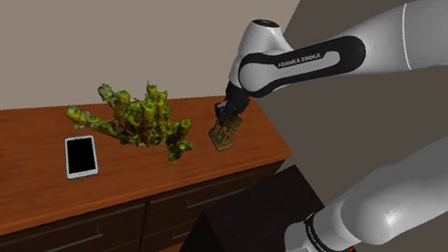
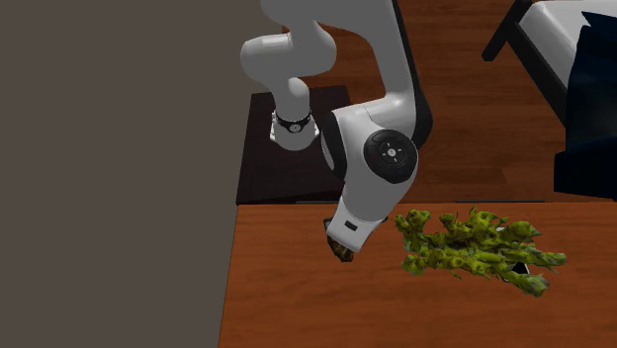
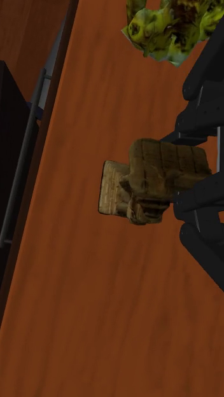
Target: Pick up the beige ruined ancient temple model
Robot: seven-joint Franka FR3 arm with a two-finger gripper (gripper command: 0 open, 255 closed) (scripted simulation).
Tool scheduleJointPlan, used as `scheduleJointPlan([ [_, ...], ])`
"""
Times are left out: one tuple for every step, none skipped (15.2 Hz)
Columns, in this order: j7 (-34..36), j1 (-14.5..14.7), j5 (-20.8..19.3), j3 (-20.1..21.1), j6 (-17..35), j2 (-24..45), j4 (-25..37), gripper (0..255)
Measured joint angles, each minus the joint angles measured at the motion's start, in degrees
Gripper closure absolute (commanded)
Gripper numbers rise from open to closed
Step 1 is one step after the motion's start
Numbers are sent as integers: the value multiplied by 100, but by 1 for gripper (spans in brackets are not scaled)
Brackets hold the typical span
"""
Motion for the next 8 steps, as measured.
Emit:
scheduleJointPlan([
  [1,0,0,0,2,0,-1,255],
  [1,0,0,0,4,-1,-2,255],
  [2,0,0,0,7,-1,-4,255],
  [3,0,-1,1,9,0,-3,255],
  [5,1,-1,1,4,0,-1,255],
  [3,3,5,2,-35,-24,7,255],
  [4,8,14,4,-108,-67,35,255],
  [-2,10,22,3,-179,-111,62,255],
])
